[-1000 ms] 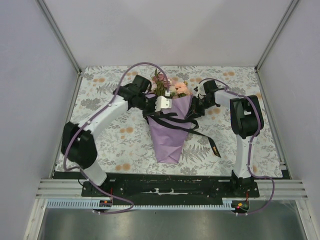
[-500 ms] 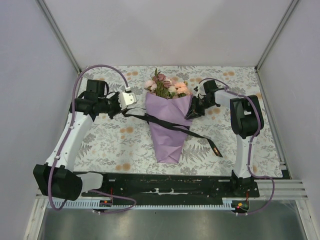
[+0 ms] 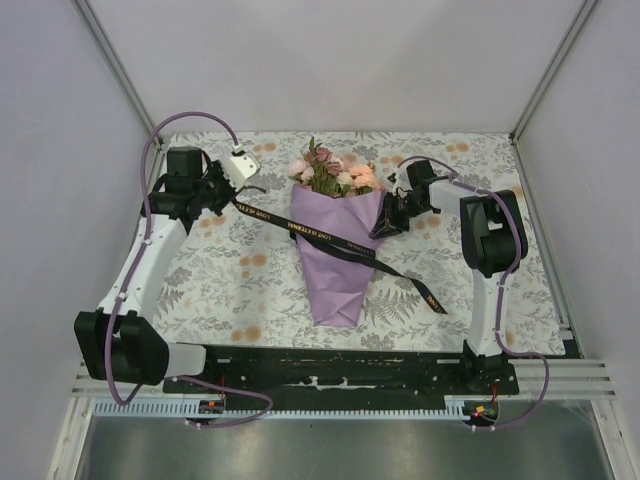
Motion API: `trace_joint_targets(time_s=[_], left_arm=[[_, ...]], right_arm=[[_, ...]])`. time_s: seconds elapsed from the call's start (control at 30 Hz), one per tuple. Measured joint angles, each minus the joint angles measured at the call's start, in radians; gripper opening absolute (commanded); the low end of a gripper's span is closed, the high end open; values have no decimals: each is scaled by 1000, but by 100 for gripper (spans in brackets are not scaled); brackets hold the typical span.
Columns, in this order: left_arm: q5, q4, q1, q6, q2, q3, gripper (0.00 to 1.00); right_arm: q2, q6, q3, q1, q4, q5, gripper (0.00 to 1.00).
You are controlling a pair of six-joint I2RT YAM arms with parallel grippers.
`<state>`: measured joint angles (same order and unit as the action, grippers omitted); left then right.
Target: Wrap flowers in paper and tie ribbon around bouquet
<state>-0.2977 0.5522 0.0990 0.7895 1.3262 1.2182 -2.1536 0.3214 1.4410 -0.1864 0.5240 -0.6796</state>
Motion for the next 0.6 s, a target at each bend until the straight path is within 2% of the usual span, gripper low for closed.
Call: trace_joint_targets(time_s=[0.07,0.17,0.37,0.5,0.6], left_arm=[[-23,24,-5,13,-5,0,2],[-101,111,-7,111,-50,-37,2],[-191,297,10,276,-224,-274,2],[-203,329,14,301,-218,-382,2],[-209,324,28,298,-211,-407,2]], right_arm=[[0,0,0,0,0,0,19],[0,0,0,0,0,0,19],[0,0,0,0,0,0,19],[0,0,0,-1,0,0,19],[0,0,0,-1,0,0,19]])
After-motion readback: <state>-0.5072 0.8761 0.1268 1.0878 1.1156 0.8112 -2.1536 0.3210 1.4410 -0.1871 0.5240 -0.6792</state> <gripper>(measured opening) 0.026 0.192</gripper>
